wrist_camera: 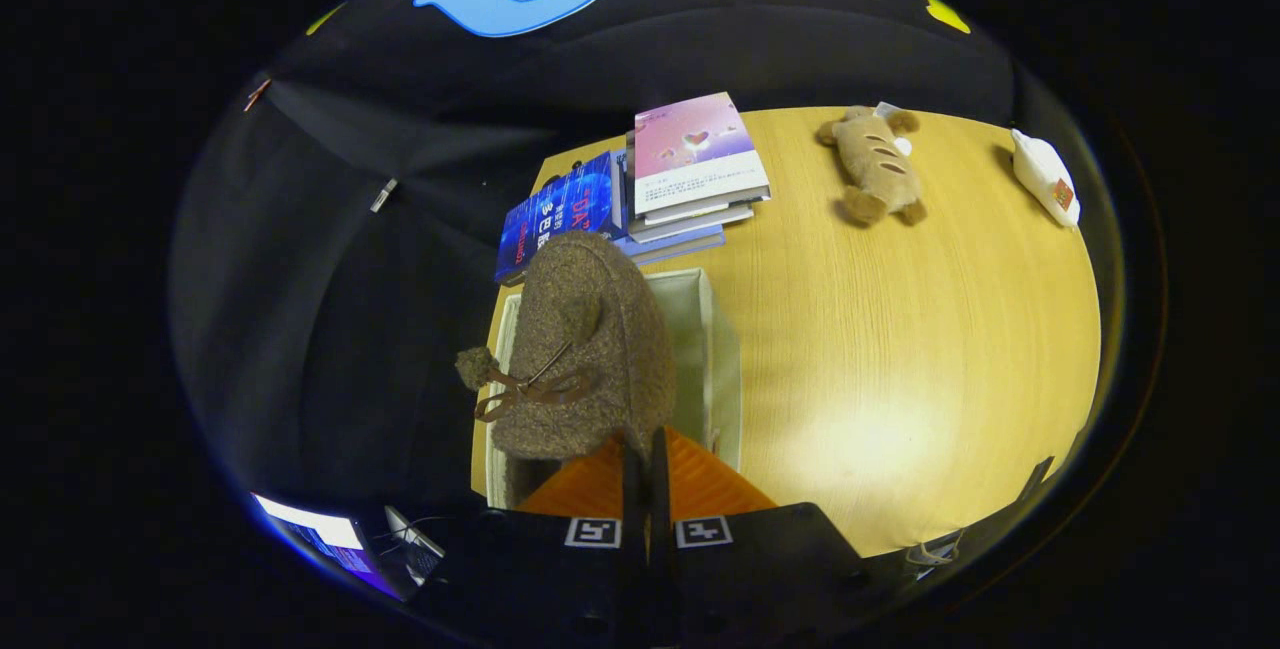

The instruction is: Open the storage box then place both shoes into the box .Put the left shoe in first, then the right shoe, with the right side of both shoes facing outward in a uniform manner.

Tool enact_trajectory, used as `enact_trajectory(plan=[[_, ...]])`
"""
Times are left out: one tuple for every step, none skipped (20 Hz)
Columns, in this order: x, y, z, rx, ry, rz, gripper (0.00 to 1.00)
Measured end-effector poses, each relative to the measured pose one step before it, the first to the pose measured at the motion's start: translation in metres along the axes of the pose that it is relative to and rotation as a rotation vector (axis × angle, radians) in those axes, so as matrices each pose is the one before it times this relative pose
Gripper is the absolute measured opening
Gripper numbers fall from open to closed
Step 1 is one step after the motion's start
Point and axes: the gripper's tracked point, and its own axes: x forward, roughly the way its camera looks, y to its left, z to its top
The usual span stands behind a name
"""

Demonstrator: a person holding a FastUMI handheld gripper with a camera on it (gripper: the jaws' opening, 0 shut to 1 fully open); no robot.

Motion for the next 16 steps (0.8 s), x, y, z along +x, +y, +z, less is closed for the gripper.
enact_trajectory(plan=[[-0.00155,0.00785,-0.00590,0.01344,0.01818,0.02900,0.17],[-0.00124,0.00734,0.00241,0.00683,0.00524,0.01354,0.29],[0.00159,-0.00332,0.00638,-0.01462,-0.00673,-0.00540,0.52],[0.00859,-0.00299,0.00186,-0.02338,-0.00168,-0.02458,0.75],[-0.00557,-0.00518,-0.00275,-0.00905,-0.01066,-0.01792,0.98],[-0.00188,-0.00093,0.00280,-0.00250,-0.00652,-0.00701,0.99],[-0.00116,0.00204,0.00165,0.00485,-0.00267,0.00133,0.99],[-0.00048,0.00009,0.00112,0.00499,-0.00095,0.00370,0.99],[-0.00203,-0.00124,0.00031,0.00113,-0.00253,-0.00090,0.99],[-0.00176,-0.00146,0.00060,-0.00088,-0.00284,-0.00032,0.99],[-0.00275,-0.00077,0.00098,-0.00196,-0.00502,-0.00075,0.99],[-0.00332,-0.00112,0.00127,-0.00185,-0.01106,0.00188,0.99],[-0.00425,-0.00103,0.00189,-0.00502,-0.01474,0.00370,0.99],[-0.00631,-0.00294,0.00270,-0.00552,-0.02257,0.00217,0.99],[-0.00591,-0.00315,0.00209,-0.00395,-0.02019,0.00146,0.99],[-0.00755,-0.00543,0.00299,-0.00474,-0.02277,-0.00408,0.99]])
